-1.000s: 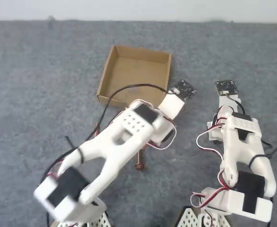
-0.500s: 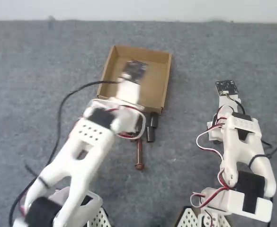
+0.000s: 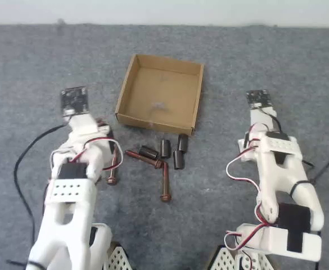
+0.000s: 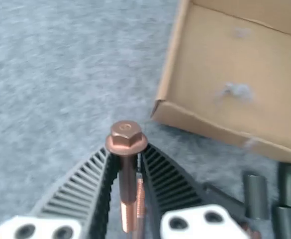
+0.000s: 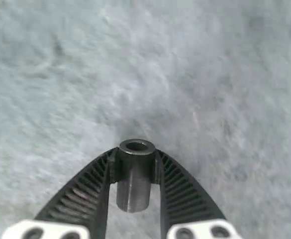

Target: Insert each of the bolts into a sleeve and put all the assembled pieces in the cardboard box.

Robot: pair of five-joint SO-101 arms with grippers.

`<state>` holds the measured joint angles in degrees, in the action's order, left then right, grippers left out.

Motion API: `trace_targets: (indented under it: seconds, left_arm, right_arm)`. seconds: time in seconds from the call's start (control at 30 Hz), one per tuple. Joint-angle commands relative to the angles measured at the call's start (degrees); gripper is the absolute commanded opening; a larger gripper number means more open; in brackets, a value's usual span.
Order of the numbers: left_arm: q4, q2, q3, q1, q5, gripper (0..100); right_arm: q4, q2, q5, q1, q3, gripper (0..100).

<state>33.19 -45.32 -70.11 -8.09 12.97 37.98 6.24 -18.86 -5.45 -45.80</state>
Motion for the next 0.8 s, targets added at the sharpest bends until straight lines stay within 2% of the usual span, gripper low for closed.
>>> trace_targets:
  seconds: [0.0,0.17,0.23,0.37,0.6,0.77]
  left_arm:
    - [-1.85,-4.66,-0.75,-1.41,-0.79,1]
    - [-1.85,-4.92,-1.27,-1.41,-5.36,1]
    - [-1.93,-4.40,-1.27,-1.32,-5.45,1]
    - [-2.46,-3.60,-1.27,-1.32,-5.45,1]
    - [-5.98,-0.70,-1.27,-1.32,-5.45,1]
    - [-8.00,1.05,-1.01,-1.32,-5.45,1]
  right_arm:
    - [-0.92,2.15,0.18,2.95,5.01,0.9]
    - [-1.36,5.32,0.18,7.87,8.09,0.9]
    - [-5.41,5.67,0.26,9.89,8.18,0.9]
    - [-18.07,5.32,0.26,11.03,7.30,0.9]
    - [-47.16,2.77,0.26,11.56,4.75,0.8]
    - [-61.76,-2.15,0.53,11.56,4.92,0.7]
